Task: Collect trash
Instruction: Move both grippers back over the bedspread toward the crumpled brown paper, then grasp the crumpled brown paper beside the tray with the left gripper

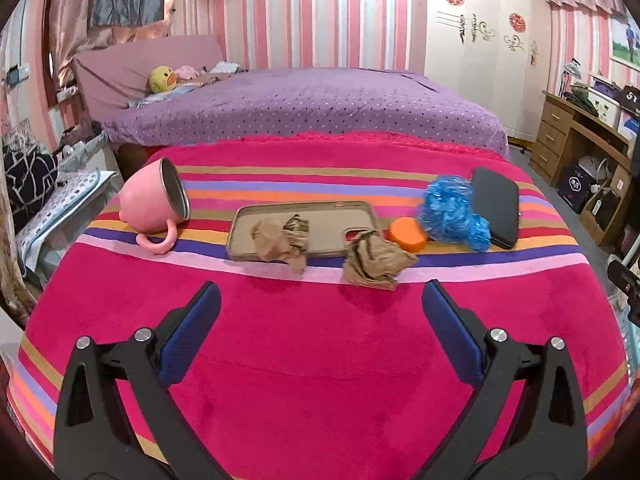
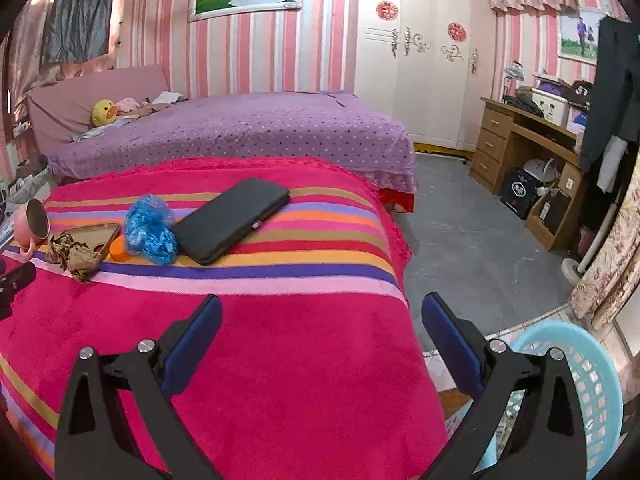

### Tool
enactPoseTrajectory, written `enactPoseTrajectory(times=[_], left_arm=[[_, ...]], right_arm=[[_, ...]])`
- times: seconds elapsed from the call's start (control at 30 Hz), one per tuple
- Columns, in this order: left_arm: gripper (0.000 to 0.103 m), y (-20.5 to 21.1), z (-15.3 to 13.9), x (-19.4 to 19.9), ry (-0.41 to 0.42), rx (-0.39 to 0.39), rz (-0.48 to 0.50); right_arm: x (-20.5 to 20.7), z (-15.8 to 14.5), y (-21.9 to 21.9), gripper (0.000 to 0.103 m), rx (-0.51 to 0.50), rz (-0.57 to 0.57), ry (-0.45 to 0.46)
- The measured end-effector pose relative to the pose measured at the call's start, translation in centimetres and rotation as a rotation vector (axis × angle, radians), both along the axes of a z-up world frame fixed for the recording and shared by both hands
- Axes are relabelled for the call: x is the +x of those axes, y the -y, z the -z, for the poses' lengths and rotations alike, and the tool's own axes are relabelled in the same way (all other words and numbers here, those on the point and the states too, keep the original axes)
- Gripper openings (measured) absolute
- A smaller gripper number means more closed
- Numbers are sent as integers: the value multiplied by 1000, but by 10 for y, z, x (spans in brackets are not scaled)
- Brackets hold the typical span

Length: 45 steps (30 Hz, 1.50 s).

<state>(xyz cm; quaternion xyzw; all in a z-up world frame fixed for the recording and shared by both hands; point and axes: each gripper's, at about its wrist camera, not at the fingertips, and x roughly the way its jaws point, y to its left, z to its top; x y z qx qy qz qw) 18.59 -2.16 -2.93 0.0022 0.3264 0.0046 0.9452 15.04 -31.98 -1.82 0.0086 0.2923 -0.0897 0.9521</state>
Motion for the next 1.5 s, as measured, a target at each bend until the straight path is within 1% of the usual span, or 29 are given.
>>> enactPoseTrajectory(times=[0.17,0.23,0.3,0.43,0.53,0.6,0.7,0.77,0.8,0.83,0.87,0.9,0.93,1.0,1.03,1.1,1.17,1.33,1.4,1.5], left_arm=[[97,-14,6,15,-34,-38,-18],[97,-18,10,20,-45,-45,-22],[97,-19,16,24,-60,-38,-24],[97,-9,27,36,-99,-38,13],[97,4,29,44,-105,-14,39],[96,12,30,49,-110,-14,57],[90,22,31,56,-112,-22,77],[83,28,31,64,-112,-23,91],[80,30,31,68,-115,-22,98],[75,32,33,73,-126,-19,104],[68,34,35,76,-140,-23,112],[63,35,36,78,-150,-28,121],[55,37,38,80,-162,-37,142],[52,39,38,79,-160,-23,152],[48,40,37,77,-159,-22,160],[47,37,35,74,-156,-34,162],[47,31,30,70,-140,-30,149],[47,0,10,57,-79,-14,81],[47,-16,4,54,-58,6,39],[47,-39,0,56,-53,-6,14]], right_arm=[[24,-11,-13,97,-48,-31,-1],[28,-8,-15,97,-57,-34,0],[31,-1,-16,97,-45,-41,-2],[41,12,-14,97,-37,-40,-44],[48,17,-11,97,-56,-26,-60],[51,19,-7,97,-38,-21,-66],[52,20,-2,97,-4,-16,-65],[50,18,-2,97,-1,-17,-59],[50,18,-2,97,2,-18,-57],[50,17,-2,97,7,-20,-54],[50,17,-3,97,11,-21,-53],[49,17,-3,97,16,-24,-53],[49,17,-4,97,18,-26,-53],[48,18,-6,97,18,-33,-53],[48,17,-8,97,18,-37,-54],[48,17,-13,97,17,-49,-52],[48,16,-20,97,9,-64,-49],[50,12,-47,97,11,-114,-39],[55,11,-65,97,8,-142,-42],[64,9,-88,97,-5,-179,-44]])
